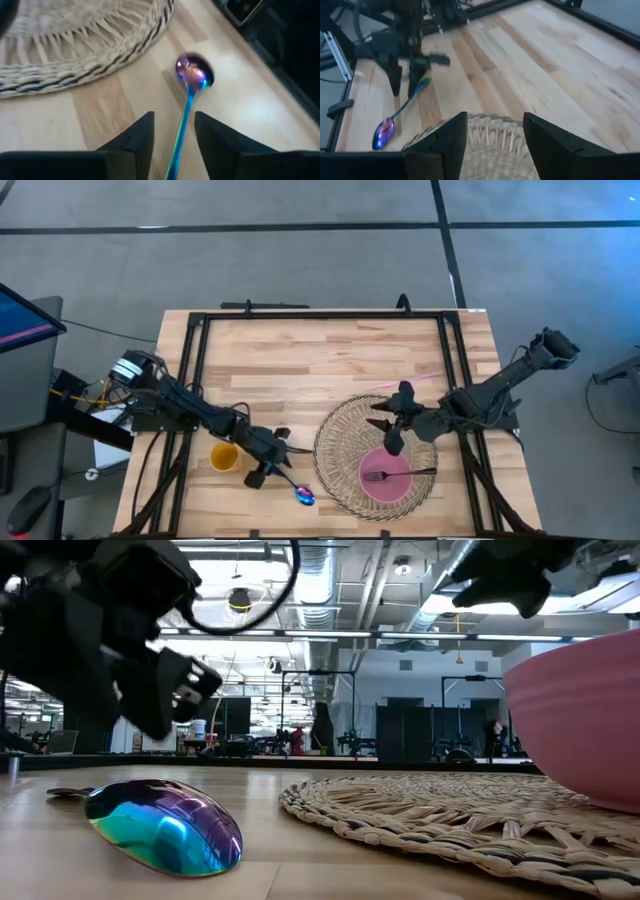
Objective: Pick & Place Utensil
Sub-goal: Put the blue spoon into the pink bowl on the brown mat
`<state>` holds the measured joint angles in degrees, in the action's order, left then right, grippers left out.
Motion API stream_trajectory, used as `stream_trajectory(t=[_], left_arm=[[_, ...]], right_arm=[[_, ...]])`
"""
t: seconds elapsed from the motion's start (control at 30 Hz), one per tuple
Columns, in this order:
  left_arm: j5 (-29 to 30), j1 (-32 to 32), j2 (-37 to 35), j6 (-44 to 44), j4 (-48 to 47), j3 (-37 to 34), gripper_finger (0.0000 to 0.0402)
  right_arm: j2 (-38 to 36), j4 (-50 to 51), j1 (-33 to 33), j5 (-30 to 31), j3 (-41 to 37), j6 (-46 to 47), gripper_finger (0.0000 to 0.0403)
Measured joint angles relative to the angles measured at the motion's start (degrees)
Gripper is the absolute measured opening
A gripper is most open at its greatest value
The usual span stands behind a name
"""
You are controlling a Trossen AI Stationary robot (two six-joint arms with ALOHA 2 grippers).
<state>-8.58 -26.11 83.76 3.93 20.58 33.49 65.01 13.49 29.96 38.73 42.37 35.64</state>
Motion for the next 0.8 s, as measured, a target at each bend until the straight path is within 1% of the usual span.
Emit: stream_trajectory(t=[0.13, 0.23, 0.37, 0.5, 0.57, 0.63, 0.77, 0.8], left_arm=[[-1.0, -0.3, 3.7, -0.6, 0.1, 1.6, 0.0165], [-1.5, -0.3, 6.0, -0.6, 0.1, 2.5, 0.0170], [-1.5, -0.3, 8.5, -0.7, 0.5, 2.9, 0.0165], [-1.6, -0.3, 9.9, -0.7, 1.3, 3.0, 0.0151], [-1.1, -0.2, 10.0, -1.0, 1.2, 3.0, 0.0136], [0.0, -0.3, 9.6, -2.2, 0.9, 3.0, 0.0110], [1.3, -0.1, 8.4, -3.8, -0.3, 2.8, 0.0032], [1.3, 0.1, 8.2, -3.7, -0.3, 2.8, 0.0020]], right_arm=[[0.0, -1.1, -1.2, -1.5, 0.0, -1.6, 0.0186], [0.0, -1.1, -1.6, -1.6, 0.0, -1.7, 0.0186], [0.0, -1.1, -1.6, -1.7, 0.0, -1.7, 0.0186], [0.0, -0.7, -1.5, -1.9, 0.0, -1.7, 0.0186], [0.0, -0.7, -1.5, -2.8, 0.0, -1.7, 0.0186], [0.0, -0.7, -1.5, -3.0, 0.0, -1.7, 0.0186], [0.9, -0.7, -1.5, -3.0, 0.0, -1.8, 0.0186], [1.2, -0.5, -1.5, -3.0, 0.0, -1.8, 0.0186]])
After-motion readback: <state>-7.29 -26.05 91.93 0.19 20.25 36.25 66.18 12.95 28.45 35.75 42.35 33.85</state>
